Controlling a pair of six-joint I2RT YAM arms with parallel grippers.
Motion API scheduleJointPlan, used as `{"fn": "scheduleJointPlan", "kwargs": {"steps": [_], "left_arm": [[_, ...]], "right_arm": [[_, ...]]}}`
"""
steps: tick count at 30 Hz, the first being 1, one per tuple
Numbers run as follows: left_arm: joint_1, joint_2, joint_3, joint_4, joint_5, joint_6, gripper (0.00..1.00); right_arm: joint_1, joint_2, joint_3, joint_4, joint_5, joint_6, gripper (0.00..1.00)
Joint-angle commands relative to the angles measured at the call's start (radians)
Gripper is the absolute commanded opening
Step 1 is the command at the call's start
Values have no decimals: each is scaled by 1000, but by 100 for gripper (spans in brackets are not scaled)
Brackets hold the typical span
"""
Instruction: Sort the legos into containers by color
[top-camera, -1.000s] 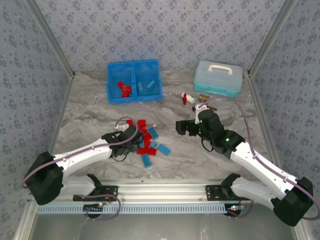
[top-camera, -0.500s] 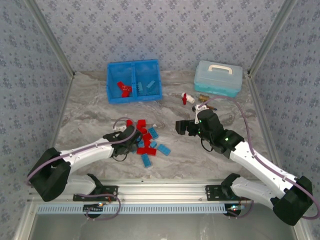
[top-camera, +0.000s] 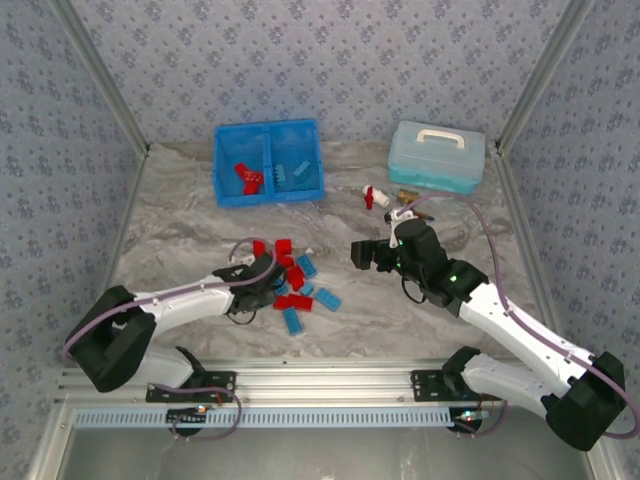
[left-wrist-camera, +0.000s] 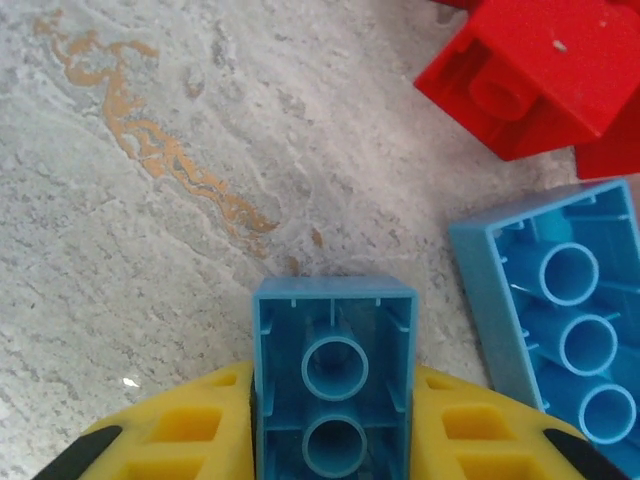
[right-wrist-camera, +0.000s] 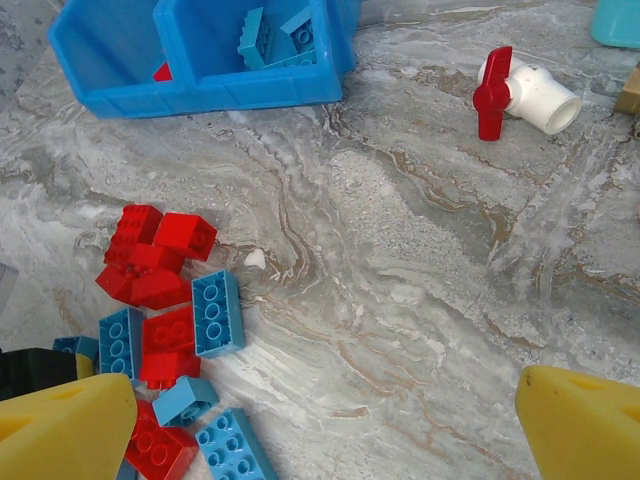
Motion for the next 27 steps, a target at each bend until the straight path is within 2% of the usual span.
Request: {"fn": "scheduleJointPlan", "kwargs": {"steps": [1, 4, 7, 11, 15, 20, 27], "left_arm": [[7, -64, 61, -93, -23, 27, 24], [5, -141, 183, -143, -66, 119, 22], [8, -111, 361, -151, -109, 253, 23], [34, 82, 640, -174, -174, 419, 23], [106, 297, 865, -117, -129, 547, 23], [191, 566, 1140, -116, -68, 609, 23], [221, 925, 1549, -240, -90, 650, 24]], "right_arm": [[5, -3, 34, -25, 3, 21, 100], [8, -4, 36, -15, -3, 30, 100], [14, -3, 22, 16, -11, 46, 100], [21, 7, 10, 26, -17, 67, 100], [33, -3, 17, 0, -19, 84, 100], [69, -37, 12, -40, 1, 102, 100], [123, -59, 0, -58, 49, 125, 100]]}}
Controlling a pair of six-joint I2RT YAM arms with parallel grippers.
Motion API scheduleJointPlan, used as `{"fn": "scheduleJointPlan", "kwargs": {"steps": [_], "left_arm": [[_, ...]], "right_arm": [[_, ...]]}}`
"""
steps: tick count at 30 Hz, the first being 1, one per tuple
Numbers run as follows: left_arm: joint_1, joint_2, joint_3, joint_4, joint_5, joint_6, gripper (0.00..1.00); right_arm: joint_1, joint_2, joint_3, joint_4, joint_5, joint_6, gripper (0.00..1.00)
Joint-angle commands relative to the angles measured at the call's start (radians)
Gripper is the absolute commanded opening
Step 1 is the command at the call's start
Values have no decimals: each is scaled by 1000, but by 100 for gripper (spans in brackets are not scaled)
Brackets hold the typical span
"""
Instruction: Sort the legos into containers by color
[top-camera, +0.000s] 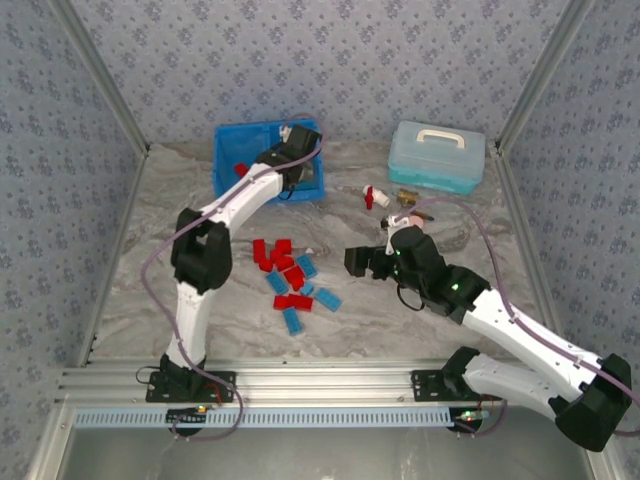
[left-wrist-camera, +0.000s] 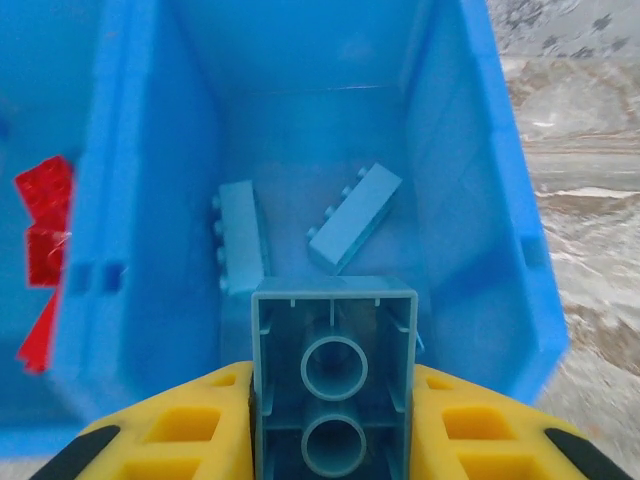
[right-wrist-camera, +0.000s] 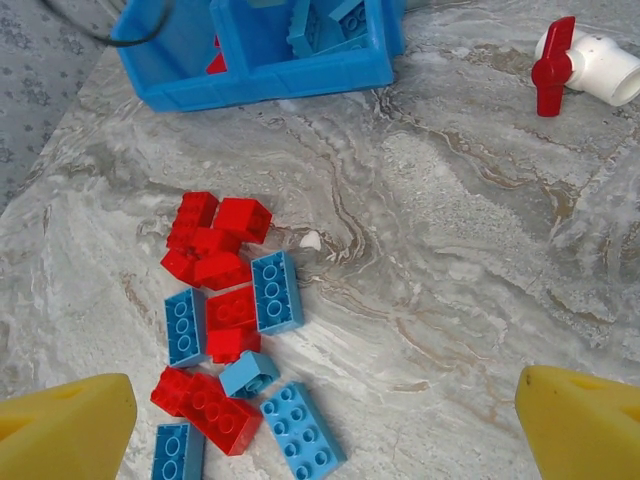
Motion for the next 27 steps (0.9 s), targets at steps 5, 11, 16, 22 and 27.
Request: {"fn": "scheduleJointPlan", "kwargs": {"steps": [5, 11, 16, 22, 27], "left_arm": [[10, 172, 225, -128, 21, -1, 30], [11, 159, 189, -115, 50, -16, 44], [11, 48, 109, -65, 77, -10, 59], [1, -225, -137, 23, 133, -14, 60], [-1, -540, -525, 120, 133, -67, 60]], "right_arm": [[49, -17, 20, -54, 65, 16, 100], [64, -25, 27, -64, 76, 13, 100], [70, -25, 30, -60, 84, 12, 100], [72, -22, 30, -51, 95, 8, 100], [71, -17, 21, -19, 102, 6, 100]]}}
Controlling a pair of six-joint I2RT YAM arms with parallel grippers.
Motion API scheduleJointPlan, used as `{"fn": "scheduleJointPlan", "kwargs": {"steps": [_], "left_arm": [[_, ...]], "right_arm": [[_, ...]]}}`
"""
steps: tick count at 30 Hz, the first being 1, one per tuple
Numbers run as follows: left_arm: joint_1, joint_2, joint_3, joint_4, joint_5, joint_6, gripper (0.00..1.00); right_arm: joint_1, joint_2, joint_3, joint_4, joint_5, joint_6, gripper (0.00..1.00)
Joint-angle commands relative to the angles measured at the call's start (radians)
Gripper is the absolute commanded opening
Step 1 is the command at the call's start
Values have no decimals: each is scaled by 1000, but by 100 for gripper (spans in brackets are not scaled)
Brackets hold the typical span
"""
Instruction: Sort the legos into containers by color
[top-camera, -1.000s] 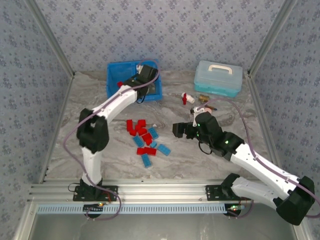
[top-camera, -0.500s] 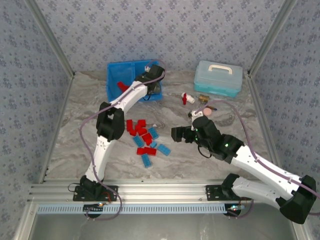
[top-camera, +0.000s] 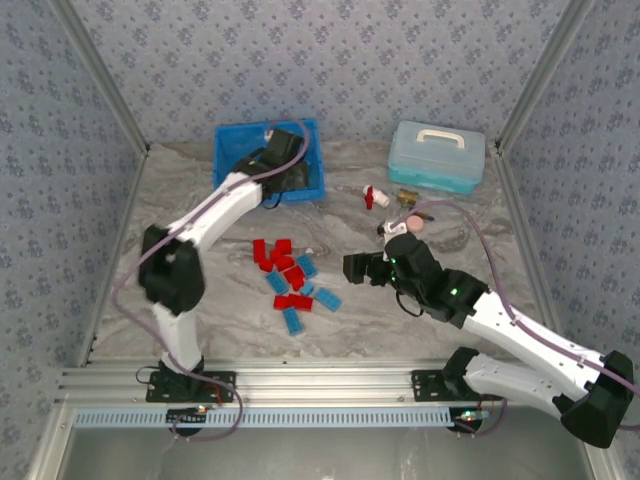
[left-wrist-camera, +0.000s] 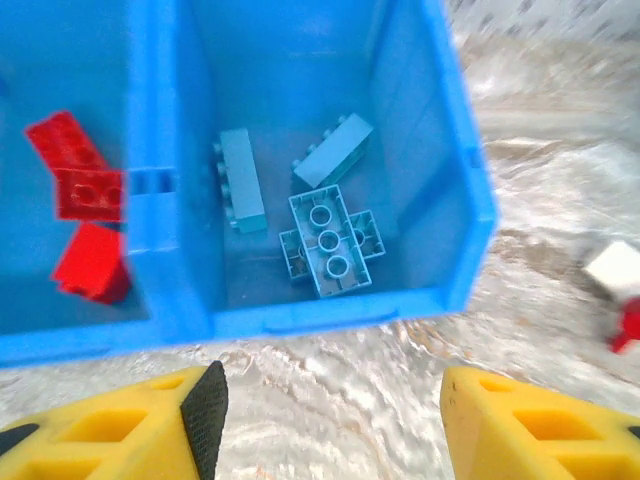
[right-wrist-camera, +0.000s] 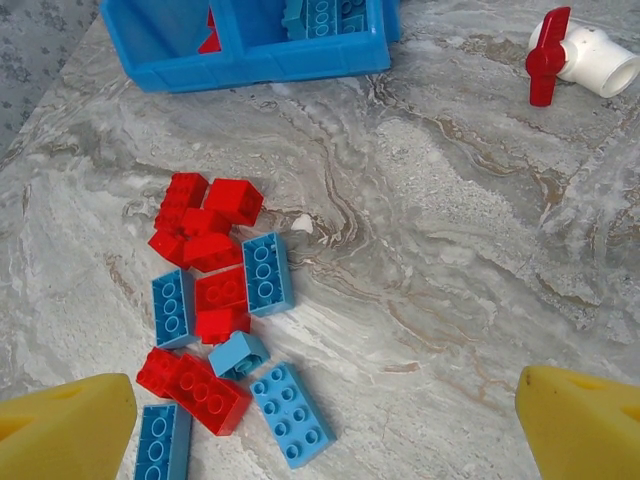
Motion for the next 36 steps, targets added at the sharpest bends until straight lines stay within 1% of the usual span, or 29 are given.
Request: {"fn": "scheduleJointPlan", "kwargs": {"steps": [1, 3, 6, 7, 10, 12, 15, 18, 24, 28, 31, 33, 36], "left_arm": [[-3, -209, -230, 92, 10, -55, 60], [-3, -309, -371, 112, -11, -86, 59], [4, -399, -537, 120, -7, -103, 58], [12, -411, -580, 127, 17, -102, 58], [67, -398, -654, 156, 142, -89, 57], [99, -359, -655, 156, 201, -68, 58], [128, -278, -626, 147, 246, -36, 60], [147, -209, -608, 149, 268, -28, 60], [163, -142, -598, 147, 273, -16, 62], [163, -113, -606, 146, 249, -19, 62], [163, -86, -615, 151, 233, -26, 61], [163, -70, -623, 153, 220, -37, 58], [163, -66, -644, 172, 226, -53, 47]], "right_arm": [[7, -5, 19, 29, 28, 2, 100], [6, 9, 14, 51, 22, -2, 100], [2, 49, 31, 66, 4, -16, 100], [1, 68, 41, 66, -4, -22, 100], [-1, 116, 70, 65, -23, -38, 100], [-2, 142, 85, 65, -35, -41, 100], [0, 162, 103, 57, -41, -37, 100], [1, 157, 106, 43, -33, -33, 100], [2, 130, 84, 31, -8, -18, 100], [1, 128, 80, 33, -10, -17, 100], [1, 130, 82, 39, -12, -19, 100], [1, 131, 84, 40, -12, -22, 100], [1, 131, 84, 37, -14, -23, 100]]}}
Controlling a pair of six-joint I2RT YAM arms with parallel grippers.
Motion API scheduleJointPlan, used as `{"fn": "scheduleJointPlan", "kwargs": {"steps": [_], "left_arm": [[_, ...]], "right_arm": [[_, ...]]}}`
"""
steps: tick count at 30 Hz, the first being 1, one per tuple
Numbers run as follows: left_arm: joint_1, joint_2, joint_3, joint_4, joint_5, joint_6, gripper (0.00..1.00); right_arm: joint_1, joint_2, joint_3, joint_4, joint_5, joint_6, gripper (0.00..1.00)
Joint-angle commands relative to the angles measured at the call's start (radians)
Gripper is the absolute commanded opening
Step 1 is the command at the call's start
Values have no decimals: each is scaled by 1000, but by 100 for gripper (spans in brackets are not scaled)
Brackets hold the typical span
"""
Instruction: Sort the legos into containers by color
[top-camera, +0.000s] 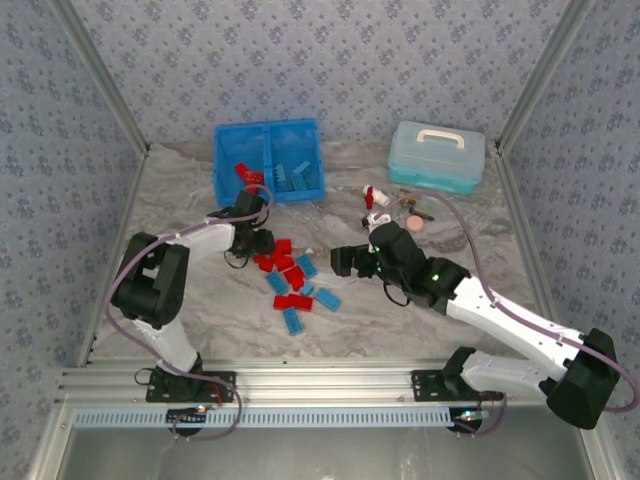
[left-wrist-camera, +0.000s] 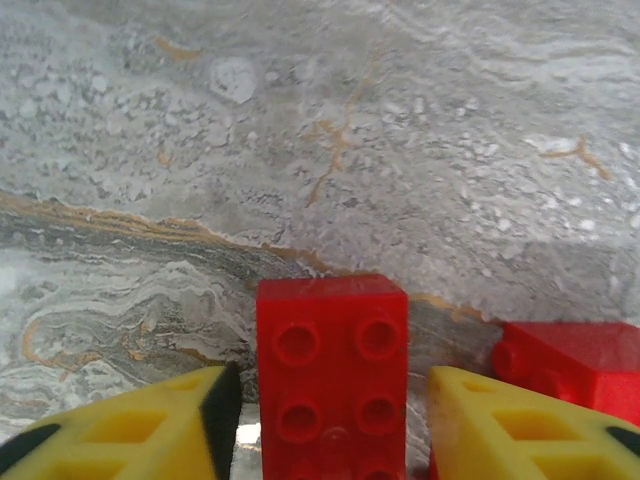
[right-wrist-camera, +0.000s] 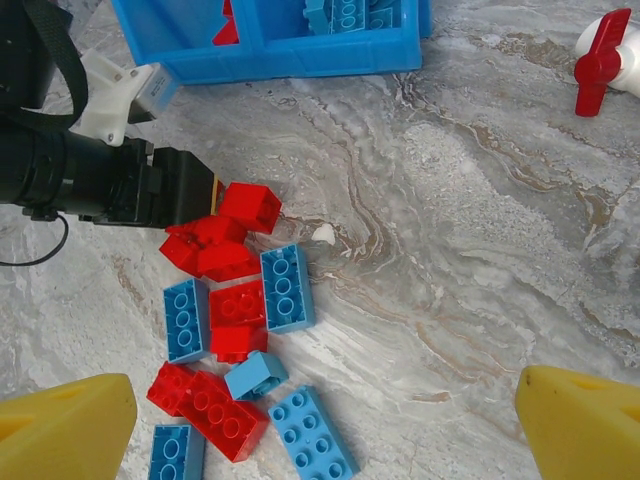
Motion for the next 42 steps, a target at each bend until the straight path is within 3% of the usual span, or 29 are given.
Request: {"fn": "scheduleJointPlan", "kwargs": {"steps": [1, 4, 12, 15, 19, 24, 28, 33, 42], "left_arm": [[4, 6, -24, 24, -7, -16, 43], [4, -24, -32, 25, -6, -24, 36], [4, -252, 40, -108, -59, 8, 32], [6, -325, 104, -138, -126, 48, 32], [27, -312, 256, -166, -183, 112, 33], [82, -148, 466, -168, -178, 177, 32], [138, 77, 709, -247, -113, 178, 32], [190, 331, 977, -307, -135, 173, 32], [200, 618, 1306, -323, -128, 184, 35]], "right_arm": [[2, -14, 7, -11, 17, -4, 100], [1, -17, 9, -19, 15, -3, 100], [2, -29, 0, 4, 25, 5, 100], [1, -22, 10, 5, 27, 0, 100], [1, -11, 29, -19, 36, -7, 100], [4, -20, 29, -34, 30, 10, 100], [8, -47, 38, -90, 50, -1, 100], [10, -115, 26, -132, 73, 14, 100], [10, -155, 6, -132, 80, 33, 100]]}}
